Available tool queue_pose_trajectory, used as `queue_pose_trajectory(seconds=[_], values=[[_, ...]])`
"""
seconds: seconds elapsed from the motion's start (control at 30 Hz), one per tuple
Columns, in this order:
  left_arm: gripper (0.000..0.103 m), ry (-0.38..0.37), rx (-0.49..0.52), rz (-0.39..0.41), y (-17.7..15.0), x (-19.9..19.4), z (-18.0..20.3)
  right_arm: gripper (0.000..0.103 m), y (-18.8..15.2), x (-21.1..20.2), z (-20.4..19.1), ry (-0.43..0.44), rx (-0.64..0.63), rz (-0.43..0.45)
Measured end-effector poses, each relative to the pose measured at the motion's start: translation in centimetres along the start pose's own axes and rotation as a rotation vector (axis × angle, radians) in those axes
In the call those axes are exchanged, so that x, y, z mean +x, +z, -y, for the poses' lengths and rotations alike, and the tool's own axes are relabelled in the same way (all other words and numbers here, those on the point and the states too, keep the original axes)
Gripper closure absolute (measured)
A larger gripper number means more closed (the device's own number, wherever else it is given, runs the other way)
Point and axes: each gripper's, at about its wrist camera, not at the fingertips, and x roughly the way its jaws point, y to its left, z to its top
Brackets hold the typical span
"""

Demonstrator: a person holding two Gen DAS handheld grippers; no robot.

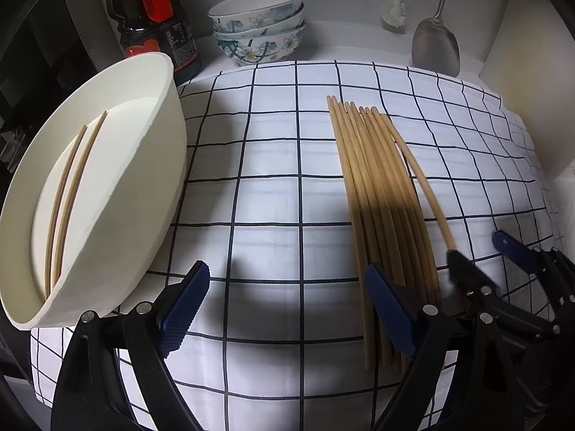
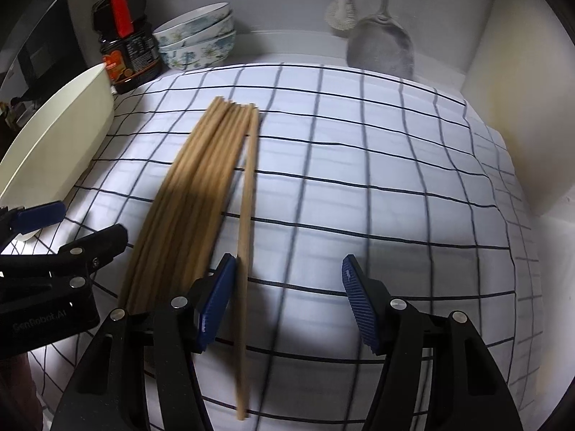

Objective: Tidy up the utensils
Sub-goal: 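Close the right gripper on one chopstick at the bundle's edge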

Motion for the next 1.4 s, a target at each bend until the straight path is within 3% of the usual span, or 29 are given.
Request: queue_pose_trajectory(seconds=[0.4,0.93,1.03,1.1,1.2,1.27,1.33,1.4], values=[[0.015,-0.005,-0.023,-0.005,-0.3,1.1,0.3,0.044,-0.3,-0.2,2.6,-0.011,0.036,0.002],[0.015,-0.003,-0.094,0.007,1.1,2.6,0.1,0.044,1.2,0.9,1.4,0.022,-0.049,0.022],[0.024,-0.001,-0.097,0.022,1.4,2.6,0.1,0.044,1.8,1.3,1.5,0.041,-0.055,0.021],[0.03,-0.002,-0.093,0.03,1.7,2.6,0.3,0.05,1.8,1.3,1.4,0.046,-0.065,0.025],[0.044,-0.012,-0.076,0.037,1.9,2.4,0.8,0.058,1.9,1.3,1.1,0.053,-0.079,0.028],[0.06,-0.021,-0.061,0.041,1.9,2.2,1.3,0.062,1.9,1.3,0.9,0.056,-0.086,0.025],[0.073,-0.032,-0.041,0.039,1.9,2.0,1.7,0.069,2.0,1.3,0.6,0.062,-0.099,0.019],[0.086,-0.043,-0.019,0.033,1.9,1.9,2.1,0.088,2.1,1.3,0.4,0.058,-0.108,0.015]])
